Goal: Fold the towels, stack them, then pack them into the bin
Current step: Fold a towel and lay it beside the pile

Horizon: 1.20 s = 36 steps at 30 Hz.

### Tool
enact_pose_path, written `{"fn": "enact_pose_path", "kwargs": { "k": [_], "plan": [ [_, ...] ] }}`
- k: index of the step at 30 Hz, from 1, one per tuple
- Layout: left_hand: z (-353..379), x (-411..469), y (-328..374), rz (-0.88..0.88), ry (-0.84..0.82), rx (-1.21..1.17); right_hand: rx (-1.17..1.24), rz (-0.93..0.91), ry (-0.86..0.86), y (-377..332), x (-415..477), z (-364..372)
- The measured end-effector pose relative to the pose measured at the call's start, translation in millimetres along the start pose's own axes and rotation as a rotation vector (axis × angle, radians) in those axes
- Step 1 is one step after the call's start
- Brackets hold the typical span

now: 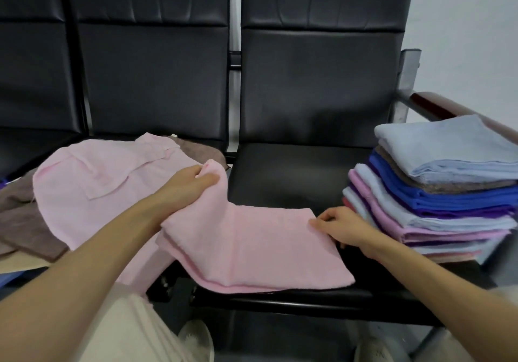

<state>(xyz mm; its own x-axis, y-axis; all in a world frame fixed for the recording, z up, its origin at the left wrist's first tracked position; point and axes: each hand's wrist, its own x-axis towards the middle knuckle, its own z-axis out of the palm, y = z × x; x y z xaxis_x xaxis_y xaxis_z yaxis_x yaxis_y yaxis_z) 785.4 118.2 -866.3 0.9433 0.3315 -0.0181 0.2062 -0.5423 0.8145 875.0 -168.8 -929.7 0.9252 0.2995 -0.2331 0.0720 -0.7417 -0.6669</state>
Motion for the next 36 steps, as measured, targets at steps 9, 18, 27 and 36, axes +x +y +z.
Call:
{"fn": "enact_pose_path", "kwargs": {
  "k": [9, 18, 27, 36],
  "plan": [
    [43, 7, 2, 0.050, -0.270, 0.172, 0.975, 0.075, -0.112, -2, 1, 6],
    [73, 12, -19, 0.064, -0.356, 0.452, 1.020, -0.185, 0.165, 1, 4, -1],
    [76, 14, 0, -0.021, -0.182, 0.223, -0.544, -0.170, 0.160, 9, -6, 9],
    [121, 17, 65, -0.104, -0.071, -0.251, 0.062, 0.106, 0.055, 18, -4, 3]
  ]
}}
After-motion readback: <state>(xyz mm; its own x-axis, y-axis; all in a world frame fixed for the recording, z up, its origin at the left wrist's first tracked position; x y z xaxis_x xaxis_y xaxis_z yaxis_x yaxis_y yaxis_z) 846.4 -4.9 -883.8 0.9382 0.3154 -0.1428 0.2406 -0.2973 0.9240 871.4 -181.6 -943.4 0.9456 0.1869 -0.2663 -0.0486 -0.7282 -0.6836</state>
